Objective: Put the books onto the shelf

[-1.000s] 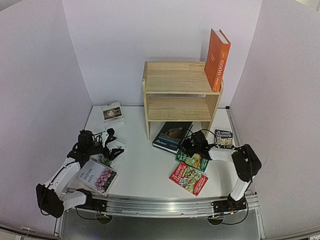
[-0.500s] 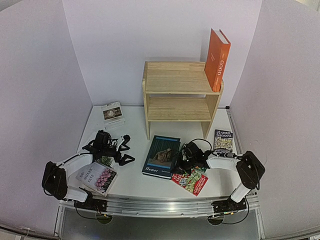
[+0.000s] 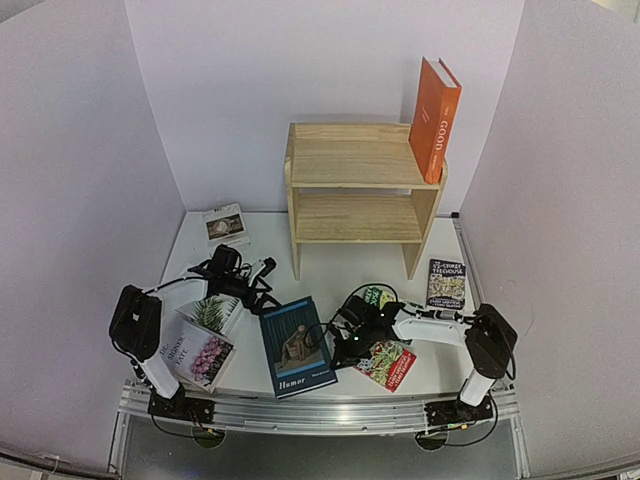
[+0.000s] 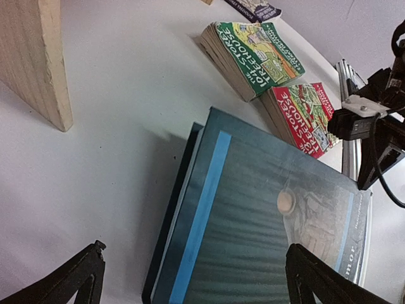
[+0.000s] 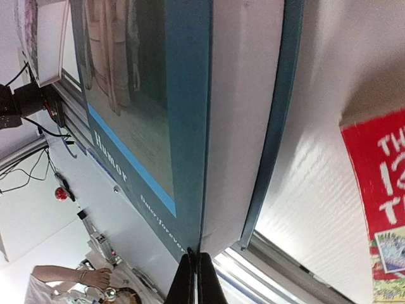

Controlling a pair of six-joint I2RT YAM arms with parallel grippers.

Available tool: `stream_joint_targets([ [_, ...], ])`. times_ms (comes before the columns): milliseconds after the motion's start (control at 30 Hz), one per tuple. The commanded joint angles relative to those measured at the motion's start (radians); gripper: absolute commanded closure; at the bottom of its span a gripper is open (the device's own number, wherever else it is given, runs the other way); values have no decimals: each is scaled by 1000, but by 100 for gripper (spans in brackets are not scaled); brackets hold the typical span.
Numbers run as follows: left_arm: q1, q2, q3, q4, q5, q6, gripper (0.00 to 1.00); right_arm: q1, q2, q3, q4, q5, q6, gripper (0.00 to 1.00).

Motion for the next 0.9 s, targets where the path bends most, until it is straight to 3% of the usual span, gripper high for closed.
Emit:
stream_joint_targets([
  [0,-2,81,96,-192,47,55,1,-2,68,89,-90,60,-184,100],
  [200,-1,182,153,-280,-16,34,12,-1,118,110,-91,68,-226,100],
  [333,-11,208,184,-315,20,52,23,-3,144,135,-93,70,-253,100],
  [500,-23,226,196,-416,33,77,42,-10,163,155,-91,87,-249,100],
  [600,-23,216,204,-457,21,95,60,-26,169,164,-91,104,-244,100],
  [700,-26,212,205,-491,13,108,68,-39,175,182,-91,127,-242,100],
  [833,-34,209,182,-476,-4,90,98,-56,182,207,-91,154,-240,100],
  [867,-34,208,188,-480,2,78,99,-62,181,212,-91,158,-239,100],
])
